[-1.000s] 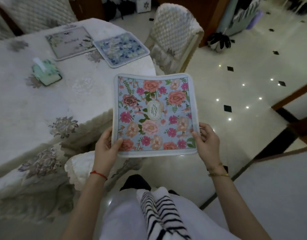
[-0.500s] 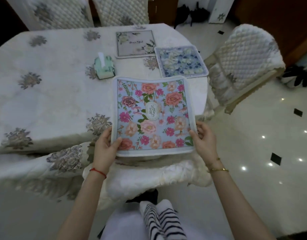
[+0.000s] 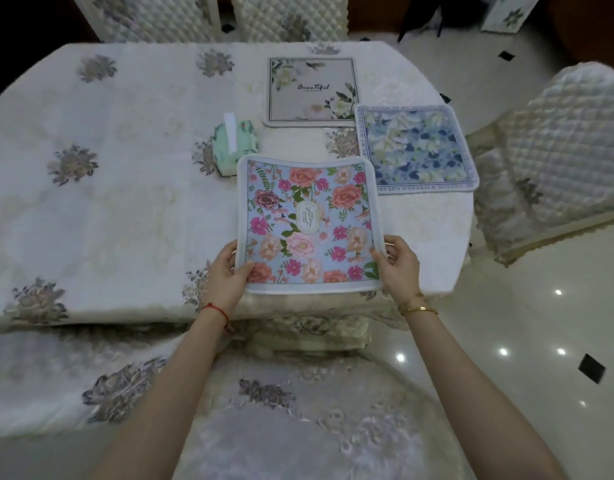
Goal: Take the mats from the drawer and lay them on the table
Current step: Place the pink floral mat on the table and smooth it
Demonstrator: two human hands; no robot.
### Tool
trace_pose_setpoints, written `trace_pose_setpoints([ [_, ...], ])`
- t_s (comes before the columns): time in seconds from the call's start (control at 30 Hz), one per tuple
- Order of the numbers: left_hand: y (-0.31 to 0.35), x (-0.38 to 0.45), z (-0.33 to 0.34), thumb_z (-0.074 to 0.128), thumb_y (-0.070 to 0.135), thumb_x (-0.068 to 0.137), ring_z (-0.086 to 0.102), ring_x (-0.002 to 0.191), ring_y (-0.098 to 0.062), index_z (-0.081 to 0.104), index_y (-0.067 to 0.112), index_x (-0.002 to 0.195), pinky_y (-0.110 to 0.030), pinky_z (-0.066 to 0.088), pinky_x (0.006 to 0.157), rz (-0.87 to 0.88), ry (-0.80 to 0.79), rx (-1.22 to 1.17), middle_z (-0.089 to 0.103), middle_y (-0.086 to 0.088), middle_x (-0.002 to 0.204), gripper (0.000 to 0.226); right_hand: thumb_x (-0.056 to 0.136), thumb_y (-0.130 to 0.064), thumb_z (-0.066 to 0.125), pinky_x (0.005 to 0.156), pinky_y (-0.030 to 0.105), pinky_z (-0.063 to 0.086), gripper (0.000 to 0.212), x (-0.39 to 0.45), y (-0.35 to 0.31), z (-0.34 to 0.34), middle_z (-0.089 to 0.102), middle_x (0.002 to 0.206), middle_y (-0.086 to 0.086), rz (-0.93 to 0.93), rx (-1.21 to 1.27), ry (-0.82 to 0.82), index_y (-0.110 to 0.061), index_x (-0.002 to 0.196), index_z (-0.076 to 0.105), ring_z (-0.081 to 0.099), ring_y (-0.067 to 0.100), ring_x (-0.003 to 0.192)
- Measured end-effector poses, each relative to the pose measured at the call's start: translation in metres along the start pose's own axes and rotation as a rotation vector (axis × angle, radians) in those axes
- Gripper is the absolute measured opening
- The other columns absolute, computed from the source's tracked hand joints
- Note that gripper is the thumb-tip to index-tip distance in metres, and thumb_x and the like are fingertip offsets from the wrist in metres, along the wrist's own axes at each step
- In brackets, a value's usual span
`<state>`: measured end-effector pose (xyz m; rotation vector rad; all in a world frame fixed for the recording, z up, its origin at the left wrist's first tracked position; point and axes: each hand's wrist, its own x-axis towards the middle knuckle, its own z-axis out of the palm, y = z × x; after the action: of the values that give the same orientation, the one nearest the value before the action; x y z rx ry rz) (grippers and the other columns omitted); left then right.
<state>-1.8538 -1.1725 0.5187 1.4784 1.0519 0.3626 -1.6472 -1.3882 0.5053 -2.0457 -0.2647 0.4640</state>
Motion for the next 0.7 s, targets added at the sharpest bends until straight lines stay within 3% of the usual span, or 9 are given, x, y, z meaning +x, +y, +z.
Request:
trace_pose_setpoints([
  [0.1,-0.004,0.026,0.010,0.060,0.000,0.091,0.070,0.081,-0.002,0.055,0.012,0.125,-0.028,0.060,0.076,-0.031,0.016,-0.001,0.069,-0.002,0.104,0.036,0.091,-0.010,0.063,0.085,0.027,0.054,0.027,0.028,0.005,0.013,0.067,0.105,0.004,0.015,-0.017,-0.022,-0.007,0.118,0.059,0.064,0.017,0.097],
  [0.2,-0.009,0.043,0.019,0.060,-0.001,0.091,0.070,0.081,-0.003,0.055,0.014,0.122,-0.018,0.058,0.068,-0.068,0.026,0.002,0.068,0.001,0.100,0.035,0.092,-0.011,0.062,0.080,0.014,0.051,0.029,0.049,0.012,0.025,0.065,0.108,0.003,0.025,-0.023,-0.055,-0.007,0.121,0.058,0.062,0.015,0.098],
  [0.3,-0.021,0.056,0.025,0.061,0.002,0.091,0.069,0.088,-0.008,0.054,0.015,0.126,-0.027,0.059,0.080,-0.111,0.034,-0.017,0.069,-0.002,0.105,0.038,0.093,-0.011,0.061,0.070,0.002,0.047,0.031,0.058,0.021,0.033,0.064,0.108,0.001,0.024,-0.021,-0.076,-0.007,0.124,0.056,0.061,0.012,0.095],
  [0.4,-0.030,0.061,0.026,0.059,-0.004,0.091,0.073,0.078,-0.014,0.054,0.010,0.126,-0.035,0.061,0.078,-0.150,0.033,-0.030,0.074,-0.004,0.092,0.038,0.092,-0.013,0.064,0.078,0.010,0.053,0.034,0.060,0.034,0.036,0.067,0.115,0.004,0.043,0.011,-0.082,-0.010,0.124,0.056,0.066,0.016,0.099],
  [0.5,-0.035,0.062,0.027,0.056,-0.006,0.092,0.071,0.070,-0.004,0.053,0.010,0.122,-0.020,0.058,0.065,-0.146,0.022,-0.016,0.075,0.010,0.075,0.034,0.091,-0.015,0.066,0.089,0.030,0.056,0.039,0.059,0.040,0.037,0.066,0.121,0.005,0.063,0.026,-0.099,-0.011,0.129,0.054,0.066,0.018,0.105],
  [0.6,-0.035,0.062,0.027,0.057,-0.004,0.092,0.070,0.068,0.000,0.052,0.009,0.121,-0.013,0.054,0.061,-0.132,0.023,0.011,0.071,0.006,0.084,0.032,0.091,-0.017,0.066,0.087,0.031,0.057,0.040,0.056,0.040,0.040,0.067,0.117,0.001,0.051,0.030,-0.068,-0.015,0.130,0.055,0.067,0.015,0.100],
  [0.7,-0.040,0.065,0.021,0.066,0.003,0.089,0.068,0.074,0.003,0.056,0.012,0.122,-0.016,0.058,0.071,-0.126,0.043,0.072,0.070,0.003,0.097,0.036,0.092,-0.018,0.064,0.086,0.028,0.055,0.038,0.053,0.039,0.043,0.066,0.114,-0.002,0.027,0.003,-0.022,-0.016,0.129,0.055,0.066,0.013,0.098],
])
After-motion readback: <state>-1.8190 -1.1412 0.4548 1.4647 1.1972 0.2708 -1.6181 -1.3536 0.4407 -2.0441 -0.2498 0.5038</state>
